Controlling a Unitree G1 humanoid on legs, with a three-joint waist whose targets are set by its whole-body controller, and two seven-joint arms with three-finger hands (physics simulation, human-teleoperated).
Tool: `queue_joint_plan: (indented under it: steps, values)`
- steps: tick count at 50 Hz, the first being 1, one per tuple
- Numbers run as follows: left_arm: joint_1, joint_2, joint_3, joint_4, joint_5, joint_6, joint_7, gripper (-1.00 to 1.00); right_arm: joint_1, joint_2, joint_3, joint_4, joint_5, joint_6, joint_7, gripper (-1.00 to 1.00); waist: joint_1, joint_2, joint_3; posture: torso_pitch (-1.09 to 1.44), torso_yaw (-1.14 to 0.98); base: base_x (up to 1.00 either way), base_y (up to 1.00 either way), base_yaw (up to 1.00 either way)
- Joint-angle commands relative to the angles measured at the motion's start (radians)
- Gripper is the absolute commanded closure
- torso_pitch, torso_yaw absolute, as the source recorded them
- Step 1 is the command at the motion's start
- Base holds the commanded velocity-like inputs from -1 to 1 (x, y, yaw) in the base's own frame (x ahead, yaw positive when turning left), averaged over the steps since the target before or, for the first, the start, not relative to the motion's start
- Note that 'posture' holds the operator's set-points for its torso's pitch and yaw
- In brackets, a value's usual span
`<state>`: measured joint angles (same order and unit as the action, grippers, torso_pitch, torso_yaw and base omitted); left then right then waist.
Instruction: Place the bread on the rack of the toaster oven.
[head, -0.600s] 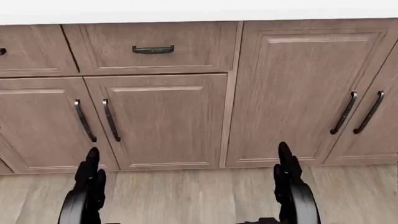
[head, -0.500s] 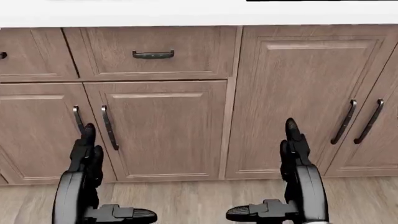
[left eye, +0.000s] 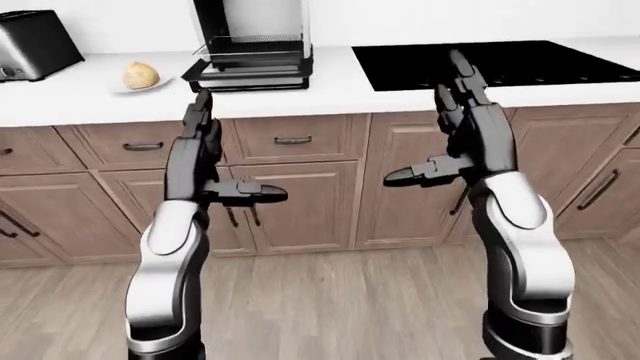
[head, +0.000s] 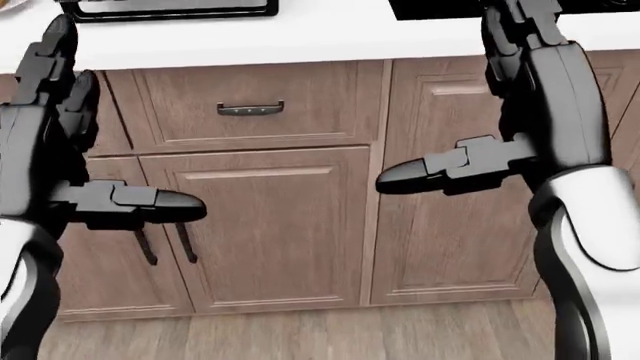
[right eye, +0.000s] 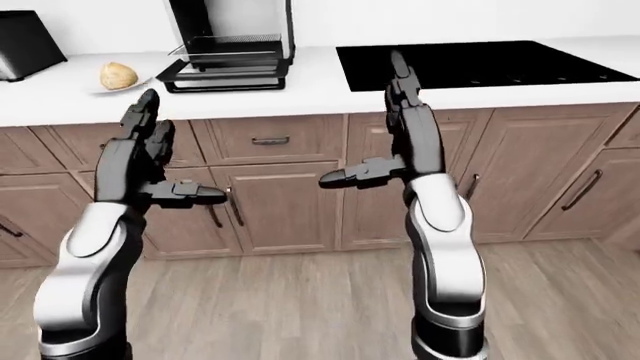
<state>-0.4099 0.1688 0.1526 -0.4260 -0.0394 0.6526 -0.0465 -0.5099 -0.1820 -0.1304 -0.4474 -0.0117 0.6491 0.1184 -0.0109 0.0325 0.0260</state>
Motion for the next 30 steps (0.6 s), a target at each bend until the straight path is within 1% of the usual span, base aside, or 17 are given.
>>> queue_joint_plan:
  steps: [1, 2, 3, 6, 8, 10, 11, 12, 16, 21, 22, 24, 25, 26, 27, 29, 30]
  values:
    - [-0.02, 0.023, 0.02, -0.065, -0.003, 0.018, 0.008, -1.0, -0.029, -0.001, 0.012, -0.055, -0.002, 0.012, -0.004, -1.0, 0.001, -0.003, -0.01, 0.0, 0.0, 0.29, 0.43, 0.0]
    - [-0.019, 0.022, 0.027, -0.088, -0.012, 0.032, 0.01, -1.0, -0.031, 0.01, 0.005, -0.068, 0.006, 0.011, -0.016, -1.0, 0.001, -0.015, -0.001, 0.0, 0.0, 0.31, 0.43, 0.0]
    - [-0.023, 0.028, 0.026, -0.103, -0.013, 0.045, 0.008, -1.0, -0.029, 0.007, 0.011, -0.068, 0.005, 0.011, -0.015, -1.0, -0.002, -0.02, 0.0, 0.0, 0.0, 0.31, 0.42, 0.0]
    - [-0.045, 0.042, 0.043, -0.152, -0.027, 0.094, 0.013, -1.0, -0.063, -0.007, 0.005, -0.113, 0.005, 0.057, -0.021, -1.0, -0.011, -0.018, -0.006, 0.0, 0.0, 0.31, 0.43, 0.0]
    - [-0.032, 0.039, 0.047, -0.197, -0.04, 0.118, 0.02, -1.0, -0.059, -0.002, 0.023, -0.188, -0.008, 0.109, -0.025, -1.0, -0.02, 0.016, -0.001, 0.0, 0.0, 0.32, 0.43, 0.0]
    - [-0.038, 0.049, 0.051, -0.21, -0.042, 0.131, 0.019, -1.0, -0.072, -0.008, 0.016, -0.188, -0.011, 0.117, -0.018, -1.0, -0.019, 0.081, -0.004, 0.0, 0.0, 0.31, 0.43, 0.0]
    - [-0.041, 0.053, 0.055, -0.221, -0.047, 0.142, 0.018, -1.0, -0.081, -0.01, 0.011, -0.192, -0.012, 0.126, -0.02, -1.0, -0.011, 0.043, 0.007, 0.0, 0.0, 0.32, 0.44, 0.0]
    - [-0.055, 0.066, 0.065, -0.236, -0.052, 0.163, 0.016, -1.0, -0.098, -0.022, 0.012, -0.202, -0.019, 0.14, -0.017, -1.0, -0.017, 0.052, 0.01, 0.0, 0.0, 0.36, 0.44, 0.0]
    - [-0.106, 0.119, 0.095, -0.267, -0.054, 0.216, 0.011, -1.0, -0.135, -0.039, 0.002, -0.201, -0.022, 0.166, 0.0, -1.0, -0.001, 0.014, 0.009, 0.0, 0.0, 0.38, 0.43, 0.0]
    - [-0.131, 0.129, 0.097, -0.314, -0.061, 0.263, 0.027, -1.0, -0.114, -0.027, 0.006, -0.187, -0.019, 0.127, -0.006, -1.0, 0.012, -0.019, 0.01, 0.0, 0.0, 0.38, 0.43, 0.0]
    - [-0.146, 0.139, 0.103, -0.329, -0.067, 0.285, 0.025, -1.0, -0.137, -0.034, 0.001, -0.192, -0.015, 0.149, -0.004, -1.0, 0.017, -0.027, 0.008, 0.0, 0.0, 0.38, 0.43, 0.0]
    - [-0.165, 0.153, 0.113, -0.339, -0.073, 0.305, 0.025, -1.0, -0.165, -0.041, -0.005, -0.207, -0.007, 0.173, -0.006, -1.0, 0.023, -0.051, 0.006, 0.0, 0.0, 0.38, 0.43, 0.0]
    - [-0.168, 0.156, 0.114, -0.338, -0.072, 0.301, 0.03, -1.0, -0.162, -0.04, -0.002, -0.209, -0.007, 0.165, -0.012, -1.0, 0.023, -0.073, -0.004, 0.0, 0.0, 0.38, 0.43, 0.0]
    - [-0.163, 0.155, 0.111, -0.34, -0.072, 0.298, 0.033, -1.0, -0.156, -0.035, 0.0, -0.212, -0.003, 0.161, -0.015, -1.0, 0.009, -0.045, 0.011, 0.0, 0.0, 0.38, 0.43, 0.0]
    - [-0.16, 0.156, 0.111, -0.346, -0.072, 0.3, 0.033, -1.0, -0.155, -0.035, 0.001, -0.213, -0.002, 0.159, -0.016, -1.0, 0.02, -0.064, 0.029, 0.0, 0.0, 0.38, 0.44, 0.0]
    - [-0.171, 0.165, 0.116, -0.364, -0.075, 0.32, 0.037, -1.0, -0.168, -0.041, -0.004, -0.216, 0.004, 0.168, -0.019, -1.0, 0.008, -0.072, 0.005, 0.0, 0.0, 0.38, 0.43, 0.0]
    - [-0.179, 0.163, 0.124, -0.374, -0.082, 0.331, 0.041, -1.0, -0.178, -0.04, -0.005, -0.217, 0.01, 0.17, -0.022, -1.0, 0.008, -0.072, 0.002, 0.0, 0.0, 0.38, 0.43, 0.0]
